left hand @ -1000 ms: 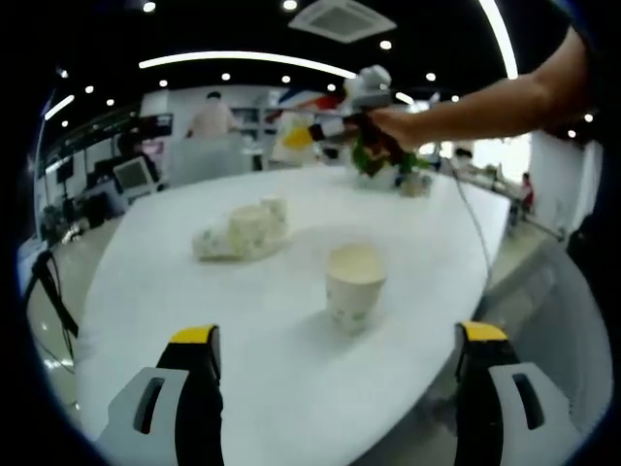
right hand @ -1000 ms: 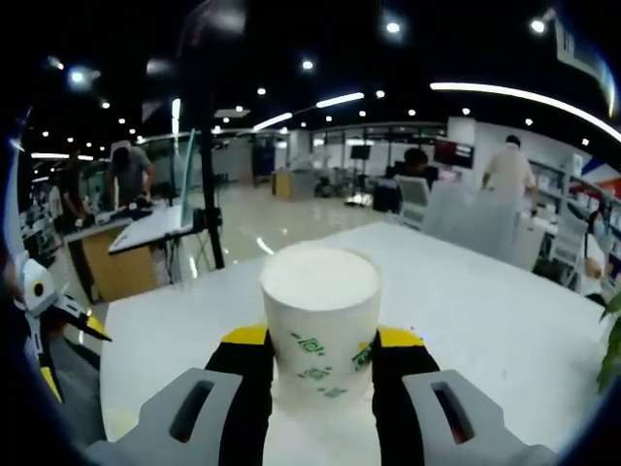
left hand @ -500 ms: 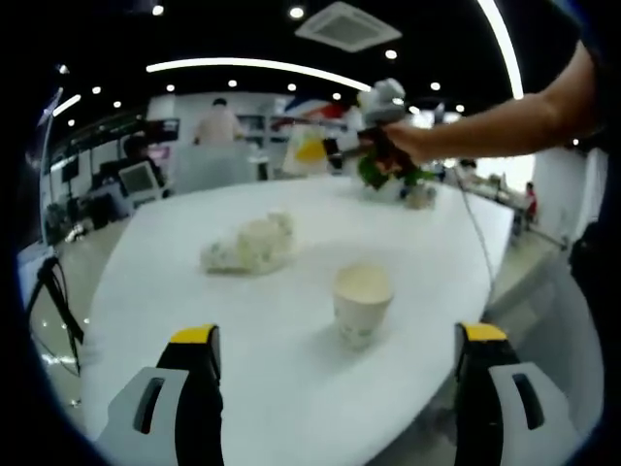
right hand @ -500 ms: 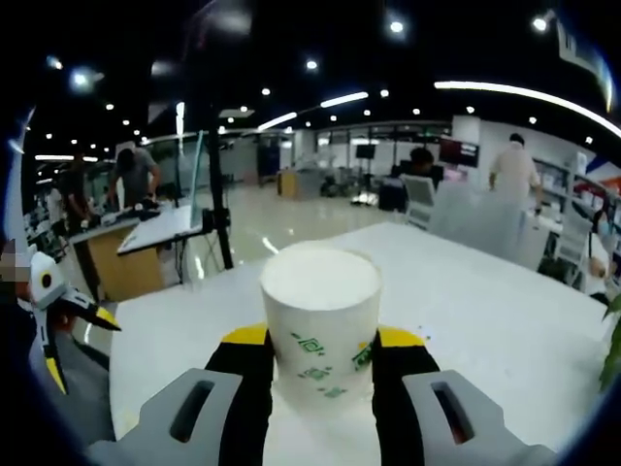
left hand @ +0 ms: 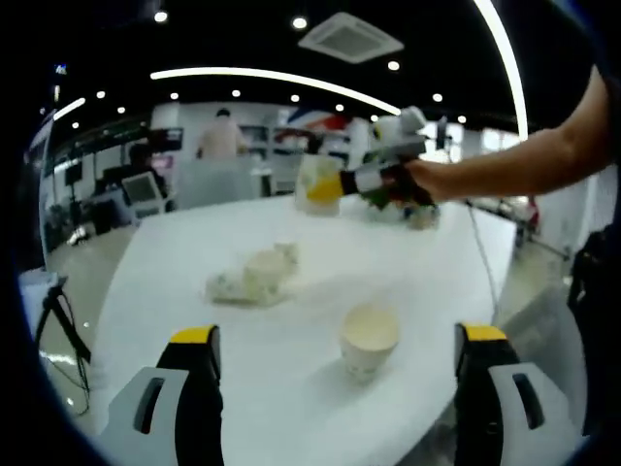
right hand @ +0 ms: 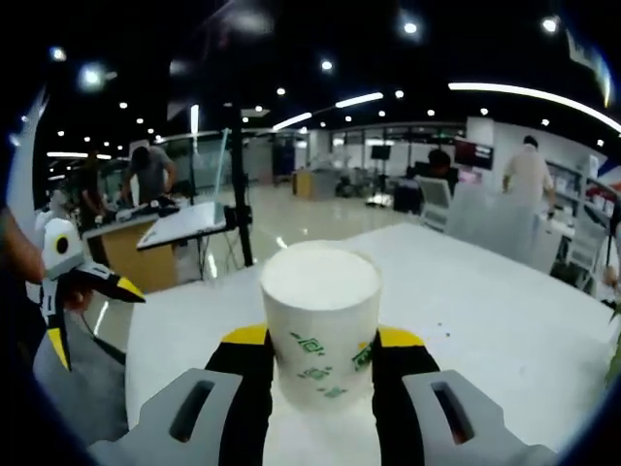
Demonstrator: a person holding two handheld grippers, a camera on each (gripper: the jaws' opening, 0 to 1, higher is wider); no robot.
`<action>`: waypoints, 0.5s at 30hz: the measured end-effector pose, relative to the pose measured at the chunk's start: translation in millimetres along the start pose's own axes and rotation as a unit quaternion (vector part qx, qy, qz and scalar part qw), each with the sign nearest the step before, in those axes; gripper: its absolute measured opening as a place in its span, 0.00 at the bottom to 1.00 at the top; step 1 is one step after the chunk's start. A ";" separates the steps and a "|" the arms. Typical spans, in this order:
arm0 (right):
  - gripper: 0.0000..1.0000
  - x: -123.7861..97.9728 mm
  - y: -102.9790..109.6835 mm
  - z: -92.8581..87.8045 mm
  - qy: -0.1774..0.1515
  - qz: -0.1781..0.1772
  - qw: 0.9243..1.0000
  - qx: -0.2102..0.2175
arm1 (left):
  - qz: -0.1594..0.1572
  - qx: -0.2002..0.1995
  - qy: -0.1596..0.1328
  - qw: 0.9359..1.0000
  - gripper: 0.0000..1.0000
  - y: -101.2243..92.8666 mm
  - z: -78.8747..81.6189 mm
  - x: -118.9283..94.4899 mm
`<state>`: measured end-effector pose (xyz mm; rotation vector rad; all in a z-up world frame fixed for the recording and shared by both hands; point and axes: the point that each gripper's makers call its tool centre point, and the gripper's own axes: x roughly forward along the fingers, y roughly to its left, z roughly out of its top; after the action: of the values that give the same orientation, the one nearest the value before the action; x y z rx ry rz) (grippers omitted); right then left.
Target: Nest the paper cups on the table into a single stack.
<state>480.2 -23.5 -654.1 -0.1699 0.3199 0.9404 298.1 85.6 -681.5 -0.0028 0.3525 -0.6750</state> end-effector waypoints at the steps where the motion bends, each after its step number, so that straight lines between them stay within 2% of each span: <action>1: 0.36 -0.8 2.4 -0.1 0.000 0.002 1.000 -0.001 | 0.000 -0.004 -0.002 1.000 0.99 1.3 3.5 -0.1; 3: 0.36 -3.0 8.3 -0.3 -0.001 0.006 1.000 -0.002 | 0.004 0.001 -0.015 1.000 0.99 4.7 16.1 -0.8; 8: 0.36 -11.0 29.8 3.1 -0.008 0.028 1.000 0.007 | 0.009 0.011 -0.019 1.000 0.99 10.4 36.4 0.4; 15: 0.36 -17.9 57.5 9.2 -0.013 0.053 0.998 -0.003 | 0.006 0.018 -0.026 0.999 0.96 10.7 50.1 5.8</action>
<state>425.4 -1.2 -639.6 -0.1470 0.3042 1.0486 324.9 84.9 -637.5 0.0158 0.2909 -0.6679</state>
